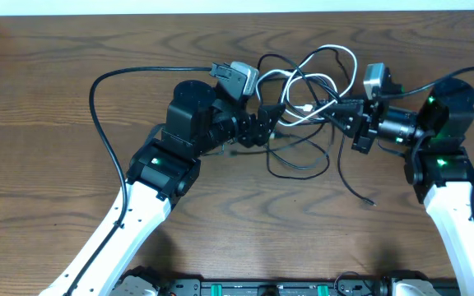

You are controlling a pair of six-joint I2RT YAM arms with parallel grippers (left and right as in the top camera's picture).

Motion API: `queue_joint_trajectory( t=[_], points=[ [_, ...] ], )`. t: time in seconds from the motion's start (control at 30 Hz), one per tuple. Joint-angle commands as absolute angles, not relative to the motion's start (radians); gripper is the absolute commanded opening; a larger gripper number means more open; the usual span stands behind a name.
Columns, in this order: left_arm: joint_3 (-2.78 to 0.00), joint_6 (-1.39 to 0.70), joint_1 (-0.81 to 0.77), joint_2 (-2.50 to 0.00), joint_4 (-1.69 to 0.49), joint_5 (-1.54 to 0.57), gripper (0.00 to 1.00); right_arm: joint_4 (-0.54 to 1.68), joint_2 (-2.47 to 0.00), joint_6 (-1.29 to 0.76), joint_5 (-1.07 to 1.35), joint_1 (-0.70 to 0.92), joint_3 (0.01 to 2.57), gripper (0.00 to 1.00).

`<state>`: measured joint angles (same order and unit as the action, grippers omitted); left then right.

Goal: Untangle cables

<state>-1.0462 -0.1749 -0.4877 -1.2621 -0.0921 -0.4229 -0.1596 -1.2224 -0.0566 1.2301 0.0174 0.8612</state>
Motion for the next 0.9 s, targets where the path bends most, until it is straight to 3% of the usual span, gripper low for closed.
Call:
queue_joint_trajectory(
  t=[0.0,0.17,0.37,0.4,0.43,0.5,0.57,0.77,0.87],
  points=[
    [-1.052,-0.151,-0.483,-1.251,-0.087,-0.439,0.77,-0.169,-1.187,-0.075,1.271,0.033,0.868,0.01],
    [-1.052,-0.152,-0.484,-1.251,-0.027,-0.609,0.77,-0.169,-1.184,-0.074,1.27,0.07,0.868,0.01],
    [-1.052,-0.152,-0.484,-1.252,-0.021,-0.622,0.77,-0.186,-1.184,-0.074,1.27,0.117,0.868,0.01],
    [-1.052,-0.152,-0.484,-1.253,-0.021,-0.622,0.72,-0.194,-1.184,-0.074,1.27,0.123,0.868,0.01],
    [-1.052,-0.152,-0.484,-1.253,-0.021,-0.622,0.61,-0.202,-1.184,-0.074,1.269,0.13,0.868,0.01],
    [-1.051,-0.151,-0.484,-1.253,-0.021,-0.621,0.31,-0.207,-1.184,-0.074,1.254,0.133,0.868,0.01],
    [-1.052,-0.14,-0.482,-1.253,-0.021,-0.617,0.08,-0.197,-1.184,-0.103,1.184,0.132,0.868,0.02],
    [-1.051,0.005,-0.459,-1.253,-0.022,-0.617,0.08,-0.077,-1.184,-0.187,0.889,0.121,0.868,0.35],
    [-1.051,0.027,-0.424,-1.253,-0.025,-0.617,0.08,0.026,-1.184,-0.187,0.756,0.105,0.868,0.4]
  ],
)
